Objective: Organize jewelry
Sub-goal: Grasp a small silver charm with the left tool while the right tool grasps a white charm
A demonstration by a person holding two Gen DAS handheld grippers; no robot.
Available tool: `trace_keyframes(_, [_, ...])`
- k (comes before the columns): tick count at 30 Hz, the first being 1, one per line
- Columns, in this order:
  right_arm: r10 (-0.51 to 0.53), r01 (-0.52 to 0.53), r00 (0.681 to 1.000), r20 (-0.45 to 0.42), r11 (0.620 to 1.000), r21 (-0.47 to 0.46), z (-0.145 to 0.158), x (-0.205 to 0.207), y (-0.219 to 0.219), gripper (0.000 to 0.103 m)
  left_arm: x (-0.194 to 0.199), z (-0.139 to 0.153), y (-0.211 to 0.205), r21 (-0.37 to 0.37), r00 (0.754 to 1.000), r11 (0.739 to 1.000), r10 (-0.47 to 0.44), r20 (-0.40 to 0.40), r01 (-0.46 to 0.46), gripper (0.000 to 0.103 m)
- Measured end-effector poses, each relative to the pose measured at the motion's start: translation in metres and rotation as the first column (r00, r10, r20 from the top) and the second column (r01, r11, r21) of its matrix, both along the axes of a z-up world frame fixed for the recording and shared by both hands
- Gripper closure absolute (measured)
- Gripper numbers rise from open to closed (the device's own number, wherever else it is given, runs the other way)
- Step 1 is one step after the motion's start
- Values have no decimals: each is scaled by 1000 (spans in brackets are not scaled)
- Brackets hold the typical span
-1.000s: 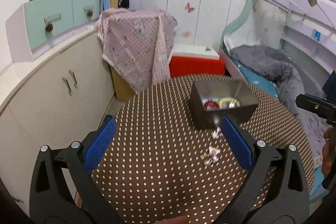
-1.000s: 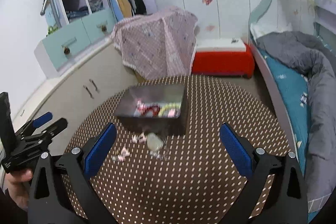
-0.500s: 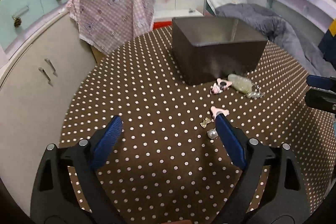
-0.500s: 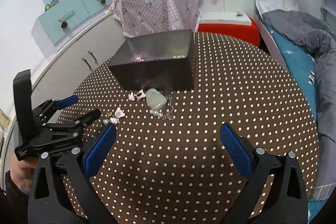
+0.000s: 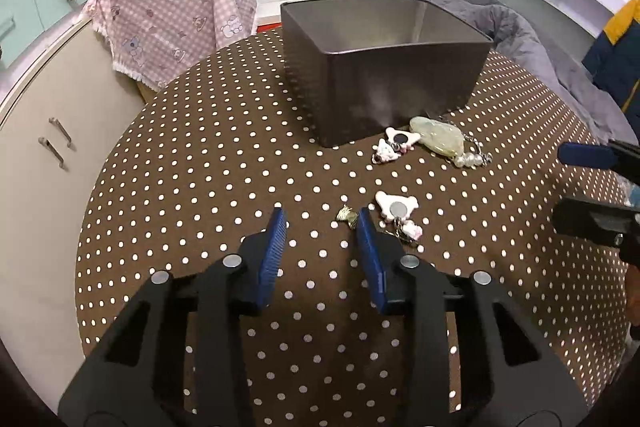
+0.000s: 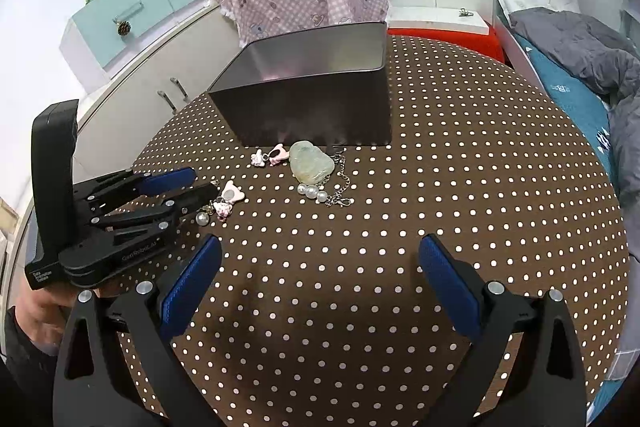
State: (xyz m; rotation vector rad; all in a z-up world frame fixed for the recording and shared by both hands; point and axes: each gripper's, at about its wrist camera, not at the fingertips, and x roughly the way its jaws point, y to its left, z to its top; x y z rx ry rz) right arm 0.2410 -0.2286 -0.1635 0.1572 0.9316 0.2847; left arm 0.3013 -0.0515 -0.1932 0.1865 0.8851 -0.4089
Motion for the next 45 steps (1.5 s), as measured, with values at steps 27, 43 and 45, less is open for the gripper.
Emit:
trace_keyframes(27, [41,-41,999,-1,999,-25,-2,3,28,8,12,-4,14,-14,1000,1000,10,0,-10,55])
trace_keyframes(43, [64,-64,998,-11,997,-31,-7,9,40,8,9,-2,19,-112,1000,993,-28,-7,27,96])
trace_keyframes(45, [76,-76,997,-7,997,-29,-7,12,44,8,6,0,23,-110,1000,994,-18,1,18,96])
